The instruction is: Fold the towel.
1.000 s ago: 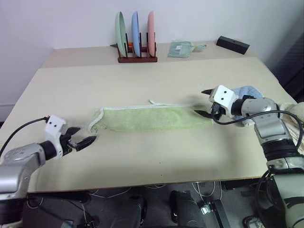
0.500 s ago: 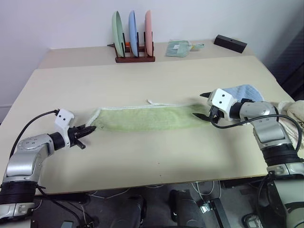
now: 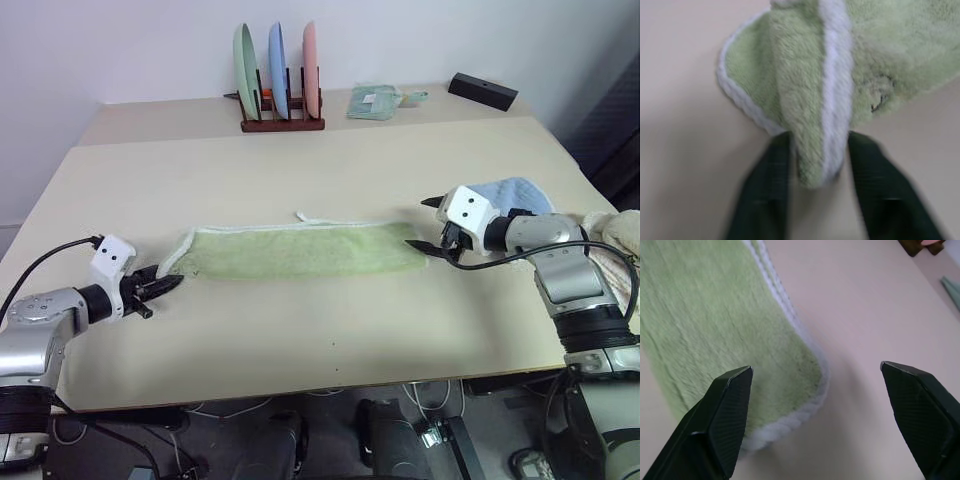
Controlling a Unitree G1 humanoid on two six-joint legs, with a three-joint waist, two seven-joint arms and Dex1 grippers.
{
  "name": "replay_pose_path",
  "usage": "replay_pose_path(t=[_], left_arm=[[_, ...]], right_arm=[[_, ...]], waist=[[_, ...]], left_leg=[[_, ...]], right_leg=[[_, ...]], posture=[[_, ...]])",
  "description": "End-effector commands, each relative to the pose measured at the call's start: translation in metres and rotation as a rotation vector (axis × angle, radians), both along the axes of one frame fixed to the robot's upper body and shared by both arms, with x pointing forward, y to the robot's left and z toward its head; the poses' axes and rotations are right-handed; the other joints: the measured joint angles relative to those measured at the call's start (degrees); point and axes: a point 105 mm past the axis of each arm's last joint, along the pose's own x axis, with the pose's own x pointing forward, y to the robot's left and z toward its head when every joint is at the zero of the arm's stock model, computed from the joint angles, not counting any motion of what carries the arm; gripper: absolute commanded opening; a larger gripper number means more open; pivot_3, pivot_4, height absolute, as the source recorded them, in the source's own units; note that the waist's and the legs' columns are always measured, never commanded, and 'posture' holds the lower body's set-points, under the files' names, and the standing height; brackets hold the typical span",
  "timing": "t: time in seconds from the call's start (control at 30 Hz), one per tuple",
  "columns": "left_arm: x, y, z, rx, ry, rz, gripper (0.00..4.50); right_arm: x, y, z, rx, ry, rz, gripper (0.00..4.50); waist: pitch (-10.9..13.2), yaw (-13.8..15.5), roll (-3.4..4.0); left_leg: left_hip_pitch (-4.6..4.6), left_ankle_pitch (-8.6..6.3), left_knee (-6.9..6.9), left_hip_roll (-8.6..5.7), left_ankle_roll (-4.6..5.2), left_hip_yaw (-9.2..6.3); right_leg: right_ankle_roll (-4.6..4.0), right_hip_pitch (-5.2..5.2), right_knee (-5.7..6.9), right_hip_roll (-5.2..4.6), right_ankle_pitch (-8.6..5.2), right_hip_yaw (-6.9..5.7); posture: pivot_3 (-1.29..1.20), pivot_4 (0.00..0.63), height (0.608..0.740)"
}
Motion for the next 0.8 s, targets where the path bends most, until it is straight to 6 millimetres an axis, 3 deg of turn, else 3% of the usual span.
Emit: replay_pose_path(t=[0.03,0.07,0.13,0.23,0.4,0.53,0.63,0.8], left_arm=[[0.006,0.012,0.028,-0.113,-0.119,0.129,3.51],[0.006,0.014,0.033,-0.185,-0.148,0.169,3.99],[0.005,0.016,0.038,-0.256,-0.172,0.207,3.99],[-0.009,0.021,0.029,-0.277,-0.174,0.273,3.99],[-0.016,0.033,0.027,-0.218,-0.221,0.356,3.99],[-0.011,0.022,0.046,-0.243,-0.310,0.331,3.99],[-0.015,-0.015,0.056,-0.268,-0.291,0.145,3.99],[-0.032,-0.068,0.053,-0.269,-0.169,-0.120,3.99]], right_arm=[[-0.017,-0.002,0.028,0.267,0.044,-0.031,4.50],[-0.023,-0.004,0.029,0.356,0.086,-0.047,4.50],[-0.031,-0.006,0.030,0.436,0.133,-0.070,4.50],[-0.073,-0.007,0.020,0.600,0.318,-0.015,4.50],[-0.108,0.003,-0.034,0.570,0.558,-0.085,4.50],[-0.100,0.011,-0.042,0.680,0.604,-0.191,4.50],[-0.083,0.016,-0.039,0.785,0.598,-0.276,4.50],[-0.059,0.011,-0.043,0.964,0.634,-0.464,4.50]], waist=[[-0.01,0.16,-0.01],[-0.01,0.28,-0.01],[-0.01,0.55,-0.03],[-0.04,0.97,-0.05],[-0.06,1.09,-0.10],[-0.11,1.09,-0.17],[-0.11,1.04,-0.18],[-0.13,1.01,-0.20]], left_leg=[[-0.01,0.00,0.00,0.01,0.01,-0.04],[-0.02,-0.01,0.00,0.01,0.01,-0.05],[-0.03,-0.02,0.01,0.01,0.04,-0.05],[0.00,-0.05,-0.02,0.05,0.07,-0.05],[0.07,-0.28,0.00,0.07,0.44,-0.02],[0.13,-0.27,0.07,0.07,0.41,-0.03],[0.13,-0.27,0.06,0.07,0.40,-0.03],[0.09,-0.11,0.04,0.06,0.10,-0.01]], right_leg=[[0.00,0.00,-0.01,0.00,0.00,0.00],[0.00,0.00,-0.02,0.00,0.00,-0.01],[0.00,0.01,-0.04,0.00,0.00,0.02],[0.00,0.05,-0.07,0.00,0.00,0.04],[0.01,0.17,-0.10,0.00,0.00,0.03],[-0.01,0.25,-0.07,0.00,0.01,0.01],[-0.02,0.24,-0.05,0.01,0.02,0.01],[-0.02,0.20,-0.10,0.00,0.01,0.02]], posture=[[0.00,0.150,0.740],[0.00,0.150,0.740],[0.00,0.150,0.740],[0.00,0.150,0.740],[0.00,0.150,0.740],[0.00,0.150,0.740],[0.00,0.150,0.740],[0.00,0.150,0.740]])
